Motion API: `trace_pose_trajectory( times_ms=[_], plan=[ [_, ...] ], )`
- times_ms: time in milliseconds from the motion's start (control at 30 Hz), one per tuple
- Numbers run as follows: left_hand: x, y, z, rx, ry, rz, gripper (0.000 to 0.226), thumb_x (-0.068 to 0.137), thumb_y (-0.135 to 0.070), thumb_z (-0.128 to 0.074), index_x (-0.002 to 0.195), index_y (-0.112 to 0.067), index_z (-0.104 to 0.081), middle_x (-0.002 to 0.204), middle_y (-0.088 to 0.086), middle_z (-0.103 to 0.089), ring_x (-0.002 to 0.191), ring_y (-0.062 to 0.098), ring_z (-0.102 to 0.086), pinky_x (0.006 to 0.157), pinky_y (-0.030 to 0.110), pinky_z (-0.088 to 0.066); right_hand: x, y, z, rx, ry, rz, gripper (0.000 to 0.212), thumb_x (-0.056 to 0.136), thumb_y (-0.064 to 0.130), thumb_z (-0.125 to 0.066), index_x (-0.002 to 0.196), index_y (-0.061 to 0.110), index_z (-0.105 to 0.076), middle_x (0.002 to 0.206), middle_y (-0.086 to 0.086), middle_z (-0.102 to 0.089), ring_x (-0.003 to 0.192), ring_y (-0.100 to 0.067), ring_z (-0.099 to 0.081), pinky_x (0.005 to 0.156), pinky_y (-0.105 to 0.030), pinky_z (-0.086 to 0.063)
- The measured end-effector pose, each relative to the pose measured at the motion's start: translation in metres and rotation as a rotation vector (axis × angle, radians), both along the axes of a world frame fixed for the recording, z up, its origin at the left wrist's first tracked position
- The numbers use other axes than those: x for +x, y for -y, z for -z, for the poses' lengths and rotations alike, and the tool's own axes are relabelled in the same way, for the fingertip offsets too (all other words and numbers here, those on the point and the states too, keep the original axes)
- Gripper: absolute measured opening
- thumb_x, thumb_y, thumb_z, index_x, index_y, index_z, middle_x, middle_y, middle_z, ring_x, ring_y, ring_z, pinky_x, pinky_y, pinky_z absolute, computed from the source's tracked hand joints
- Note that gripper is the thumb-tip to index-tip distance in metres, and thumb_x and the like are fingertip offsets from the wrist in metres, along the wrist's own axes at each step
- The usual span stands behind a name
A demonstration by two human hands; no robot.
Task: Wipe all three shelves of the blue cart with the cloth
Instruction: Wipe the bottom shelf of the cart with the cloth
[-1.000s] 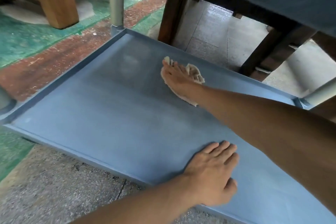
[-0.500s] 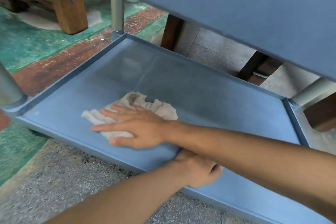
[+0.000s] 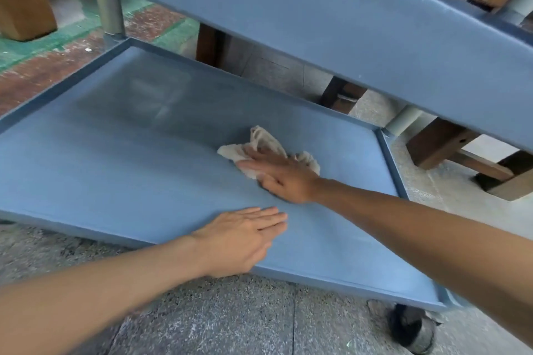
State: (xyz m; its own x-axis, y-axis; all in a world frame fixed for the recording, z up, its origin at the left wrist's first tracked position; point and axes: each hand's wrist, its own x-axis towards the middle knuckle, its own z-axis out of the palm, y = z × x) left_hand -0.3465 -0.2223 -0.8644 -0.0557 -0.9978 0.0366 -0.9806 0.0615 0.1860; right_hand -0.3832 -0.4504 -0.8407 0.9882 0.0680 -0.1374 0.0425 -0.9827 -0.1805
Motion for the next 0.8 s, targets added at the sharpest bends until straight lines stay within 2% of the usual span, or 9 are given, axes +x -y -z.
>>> trace_pose_trajectory(
  times_ms=[100, 167, 233, 300, 400, 500, 600, 667, 800],
  plan=[
    [0.012, -0.017, -0.004, -0.034, -0.043, 0.013, 0.057, 0.105, -0.042, -0.019, 0.161, -0.029, -0.012, 0.168, -0.009, 0.001, 0.154, 0.008, 0.007, 0.121, 0.025, 0.013, -0.046, 0.039, -0.011, -0.053, -0.058, 0.359, 0.063, 0.108, 0.038, -0.033, 0.156, 0.058, 0.002, 0.169, 0.025, 0.007, 0.157, -0.008, 0.004, 0.122, -0.061, -0.021],
    [0.017, -0.025, 0.001, -0.071, -0.036, -0.011, 0.058, 0.104, -0.047, -0.019, 0.159, -0.029, -0.021, 0.168, -0.005, -0.003, 0.154, 0.013, 0.004, 0.122, 0.025, 0.011, -0.086, 0.055, -0.020, -0.071, -0.112, 0.568, 0.063, 0.108, 0.039, -0.031, 0.154, 0.062, 0.007, 0.169, 0.024, 0.006, 0.157, -0.008, 0.004, 0.122, -0.061, -0.013],
    [0.022, -0.030, 0.005, -0.100, 0.011, -0.024, 0.059, 0.104, -0.050, -0.020, 0.158, -0.026, -0.027, 0.168, -0.003, -0.004, 0.155, 0.015, 0.002, 0.122, 0.028, 0.006, -0.124, 0.061, -0.023, -0.033, -0.101, 0.669, 0.062, 0.109, 0.037, -0.030, 0.156, 0.058, 0.003, 0.171, 0.017, 0.002, 0.157, -0.007, 0.006, 0.127, -0.043, 0.005],
    [0.029, -0.035, 0.003, -0.115, 0.014, -0.038, 0.063, 0.104, -0.053, -0.017, 0.159, -0.025, -0.022, 0.168, -0.005, 0.002, 0.155, 0.012, 0.008, 0.123, 0.030, 0.006, -0.162, 0.058, -0.022, -0.004, -0.107, 0.744, 0.057, 0.110, 0.040, -0.025, 0.157, 0.056, 0.003, 0.172, 0.015, -0.001, 0.157, -0.005, 0.007, 0.114, -0.018, 0.023],
    [0.049, -0.048, 0.000, -0.134, 0.028, -0.074, 0.065, 0.104, -0.055, -0.013, 0.160, -0.022, -0.020, 0.169, -0.004, 0.000, 0.154, 0.010, 0.008, 0.124, 0.031, 0.005, -0.214, 0.038, -0.024, 0.011, -0.098, 0.853, 0.051, 0.108, 0.058, -0.016, 0.153, 0.063, 0.007, 0.170, 0.019, 0.000, 0.157, -0.005, 0.006, 0.123, -0.032, 0.013],
    [0.082, -0.069, 0.000, -0.130, 0.066, -0.163, 0.067, 0.104, -0.056, -0.016, 0.159, -0.019, -0.025, 0.168, 0.001, -0.010, 0.156, 0.015, -0.001, 0.124, 0.034, -0.001, -0.245, 0.012, -0.021, 0.019, -0.049, 0.813, 0.054, 0.101, 0.063, -0.011, 0.152, 0.064, 0.007, 0.170, 0.017, -0.001, 0.156, -0.002, 0.007, 0.122, -0.022, 0.013],
    [0.115, -0.101, -0.004, -0.104, 0.127, -0.244, 0.073, 0.101, -0.061, -0.018, 0.158, -0.018, -0.026, 0.168, 0.005, -0.014, 0.156, 0.020, -0.007, 0.124, 0.041, -0.009, -0.250, -0.013, -0.017, 0.041, -0.024, 0.856, 0.048, 0.102, 0.069, -0.013, 0.148, 0.072, 0.004, 0.165, 0.028, 0.006, 0.154, -0.005, 0.005, 0.127, -0.052, -0.001],
    [0.135, -0.126, -0.007, -0.100, 0.150, -0.348, 0.075, 0.100, -0.063, -0.017, 0.158, -0.016, -0.027, 0.167, 0.008, -0.015, 0.156, 0.023, -0.007, 0.124, 0.044, -0.012, -0.242, -0.029, -0.016, 0.071, -0.001, 0.820, 0.052, 0.100, 0.071, -0.012, 0.151, 0.068, -0.001, 0.163, 0.033, 0.006, 0.153, -0.002, 0.001, 0.126, -0.048, -0.006],
    [0.169, -0.166, -0.001, -0.145, 0.127, -0.569, 0.080, 0.099, -0.063, -0.013, 0.155, -0.009, -0.031, 0.166, 0.013, -0.019, 0.154, 0.021, -0.007, 0.122, 0.029, 0.005, -0.218, -0.051, -0.012, 0.114, 0.008, 0.777, 0.053, 0.105, 0.059, -0.019, 0.156, 0.057, -0.002, 0.161, 0.035, 0.007, 0.154, -0.002, 0.001, 0.118, -0.030, -0.004]
  ],
)
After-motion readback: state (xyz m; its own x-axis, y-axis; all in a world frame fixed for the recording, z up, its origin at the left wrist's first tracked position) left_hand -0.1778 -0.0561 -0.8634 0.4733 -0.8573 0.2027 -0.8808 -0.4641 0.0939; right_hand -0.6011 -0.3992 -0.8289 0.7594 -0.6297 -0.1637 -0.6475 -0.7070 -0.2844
